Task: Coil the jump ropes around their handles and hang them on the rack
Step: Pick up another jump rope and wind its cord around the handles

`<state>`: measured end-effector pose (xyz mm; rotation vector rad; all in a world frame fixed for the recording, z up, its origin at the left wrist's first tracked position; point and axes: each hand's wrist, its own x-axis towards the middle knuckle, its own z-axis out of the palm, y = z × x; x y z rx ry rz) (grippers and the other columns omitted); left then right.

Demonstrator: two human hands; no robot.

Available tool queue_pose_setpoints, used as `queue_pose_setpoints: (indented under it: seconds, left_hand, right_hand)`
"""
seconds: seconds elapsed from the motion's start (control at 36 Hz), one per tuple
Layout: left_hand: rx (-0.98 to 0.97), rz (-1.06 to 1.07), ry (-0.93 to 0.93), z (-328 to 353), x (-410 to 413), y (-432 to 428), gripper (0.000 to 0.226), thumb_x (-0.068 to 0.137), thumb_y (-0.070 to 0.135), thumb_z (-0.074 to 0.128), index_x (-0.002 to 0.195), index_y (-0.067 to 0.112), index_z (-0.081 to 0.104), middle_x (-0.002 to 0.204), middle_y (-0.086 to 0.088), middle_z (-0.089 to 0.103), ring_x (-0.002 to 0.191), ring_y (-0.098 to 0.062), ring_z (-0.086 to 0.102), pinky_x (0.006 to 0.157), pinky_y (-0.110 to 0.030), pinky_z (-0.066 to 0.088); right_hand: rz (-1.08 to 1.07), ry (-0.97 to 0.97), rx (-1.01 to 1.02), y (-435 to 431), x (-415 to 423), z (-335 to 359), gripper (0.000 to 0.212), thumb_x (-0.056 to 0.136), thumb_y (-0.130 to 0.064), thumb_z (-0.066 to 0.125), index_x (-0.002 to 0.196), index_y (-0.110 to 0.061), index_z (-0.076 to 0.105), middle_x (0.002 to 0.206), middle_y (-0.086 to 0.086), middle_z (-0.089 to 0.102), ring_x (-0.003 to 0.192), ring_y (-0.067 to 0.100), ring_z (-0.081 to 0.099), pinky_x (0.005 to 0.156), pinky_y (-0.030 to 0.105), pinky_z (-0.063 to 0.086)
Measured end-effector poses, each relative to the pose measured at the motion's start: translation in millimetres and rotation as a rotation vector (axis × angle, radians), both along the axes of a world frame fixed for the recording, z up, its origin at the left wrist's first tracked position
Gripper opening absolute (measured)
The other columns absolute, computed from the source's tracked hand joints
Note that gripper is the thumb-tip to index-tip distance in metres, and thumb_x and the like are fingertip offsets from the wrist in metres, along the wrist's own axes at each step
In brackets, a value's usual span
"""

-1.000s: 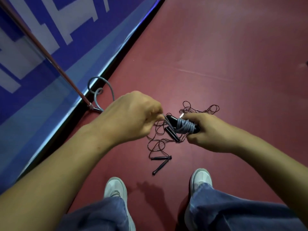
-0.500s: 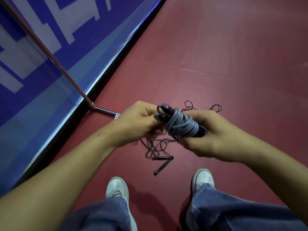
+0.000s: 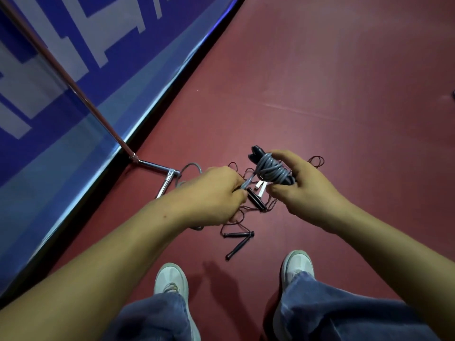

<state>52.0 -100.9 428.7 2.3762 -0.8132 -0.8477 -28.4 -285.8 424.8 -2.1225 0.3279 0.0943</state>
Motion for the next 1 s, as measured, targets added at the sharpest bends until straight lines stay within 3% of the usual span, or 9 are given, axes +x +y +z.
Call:
queue_pose_setpoints:
  seconds: [0.11, 0.31, 0.39, 0.56, 0.64, 0.69, 0.75, 0.83, 1.0]
  left_hand:
    - [-0.088, 0.067, 0.205, 1.7, 11.8, 13.6, 0.022, 0.103, 0.017, 0.051, 0.089, 0.008, 0.065, 0.071, -0.010, 0.073, 0.053, -0.018, 0.060, 0.049, -0.023, 0.047]
    - [-0.187, 0.078, 0.353, -29.2, 22.4, 31.7, 0.015, 0.104, 0.015, 0.054, 0.098, 0.005, 0.063, 0.087, -0.013, 0.076, 0.070, -0.018, 0.065, 0.071, -0.037, 0.051]
    - [-0.172, 0.058, 0.368, -44.6, 20.9, 32.7, 0.014, 0.103, 0.014, 0.056, 0.093, 0.012, 0.065, 0.090, -0.007, 0.077, 0.075, -0.013, 0.067, 0.075, -0.037, 0.052]
    - [-0.074, 0.005, 0.349, -75.2, 23.8, 45.1, 0.018, 0.099, 0.023, 0.064, 0.092, 0.034, 0.076, 0.111, 0.017, 0.076, 0.115, 0.000, 0.066, 0.112, -0.039, 0.046]
    - [-0.121, 0.063, 0.454, -83.4, 23.8, 48.9, 0.019, 0.101, 0.011, 0.060, 0.096, 0.022, 0.075, 0.118, 0.012, 0.075, 0.119, 0.000, 0.064, 0.115, -0.035, 0.043]
    - [-0.156, 0.109, 0.488, -85.4, 21.6, 48.3, 0.018, 0.102, 0.008, 0.058, 0.102, 0.015, 0.074, 0.119, 0.009, 0.075, 0.114, -0.006, 0.069, 0.108, -0.033, 0.048]
    - [-0.160, 0.121, 0.488, -88.2, 19.4, 47.3, 0.017, 0.103, 0.011, 0.056, 0.106, 0.016, 0.072, 0.109, 0.009, 0.077, 0.097, -0.016, 0.075, 0.084, -0.034, 0.054]
    - [-0.144, 0.121, 0.477, -96.1, 19.4, 47.3, 0.013, 0.104, 0.018, 0.056, 0.108, 0.020, 0.068, 0.088, -0.003, 0.077, 0.059, -0.019, 0.063, 0.052, -0.028, 0.042]
    - [-0.041, 0.260, 0.469, -128.4, 23.0, 58.3, 0.019, 0.104, 0.024, 0.055, 0.123, 0.023, 0.053, 0.069, -0.004, 0.065, 0.048, -0.014, 0.041, 0.048, -0.029, 0.037]
  right_hand:
    - [0.023, 0.015, 0.048, -4.1, -1.1, 1.5, 0.057, 0.088, -0.005, 0.066, 0.127, -0.045, 0.056, 0.071, 0.000, 0.059, 0.047, 0.010, 0.045, 0.046, 0.026, 0.041]
    - [0.049, 0.065, 0.503, -0.8, -3.0, 9.7, 0.052, 0.092, 0.003, 0.061, 0.112, -0.045, 0.064, 0.062, 0.006, 0.045, 0.046, 0.016, 0.032, 0.043, 0.021, 0.025]
    - [0.067, 0.070, 0.549, 0.9, -3.2, 12.0, 0.051, 0.092, 0.005, 0.059, 0.114, -0.041, 0.064, 0.061, 0.005, 0.043, 0.044, 0.015, 0.031, 0.045, 0.020, 0.024]
    - [-0.002, 0.022, 0.561, -3.1, -0.2, 17.3, 0.047, 0.093, 0.009, 0.057, 0.118, -0.030, 0.062, 0.068, 0.014, 0.036, 0.045, 0.014, 0.027, 0.046, 0.022, 0.019]
    - [-0.009, 0.018, 0.561, -3.8, -0.8, 17.5, 0.045, 0.093, 0.009, 0.057, 0.117, -0.029, 0.063, 0.070, 0.014, 0.037, 0.046, 0.014, 0.027, 0.046, 0.021, 0.021]
    - [-0.014, 0.003, 0.572, -4.5, 0.0, 18.0, 0.043, 0.093, 0.009, 0.056, 0.116, -0.028, 0.063, 0.069, 0.014, 0.036, 0.048, 0.014, 0.026, 0.045, 0.022, 0.020]
    - [-0.023, -0.016, 0.588, -7.3, 1.8, 19.7, 0.041, 0.094, 0.009, 0.055, 0.116, -0.026, 0.062, 0.067, 0.013, 0.034, 0.050, 0.015, 0.024, 0.046, 0.024, 0.018]
    - [-0.035, -0.037, 0.598, -8.6, 5.1, 21.2, 0.041, 0.095, 0.008, 0.055, 0.119, -0.025, 0.060, 0.064, 0.010, 0.037, 0.047, 0.013, 0.026, 0.045, 0.022, 0.020]
    - [-0.088, -0.090, 0.600, -9.0, 11.7, 27.5, 0.042, 0.093, 0.010, 0.054, 0.118, -0.023, 0.058, 0.062, 0.008, 0.037, 0.041, 0.013, 0.026, 0.044, 0.020, 0.022]
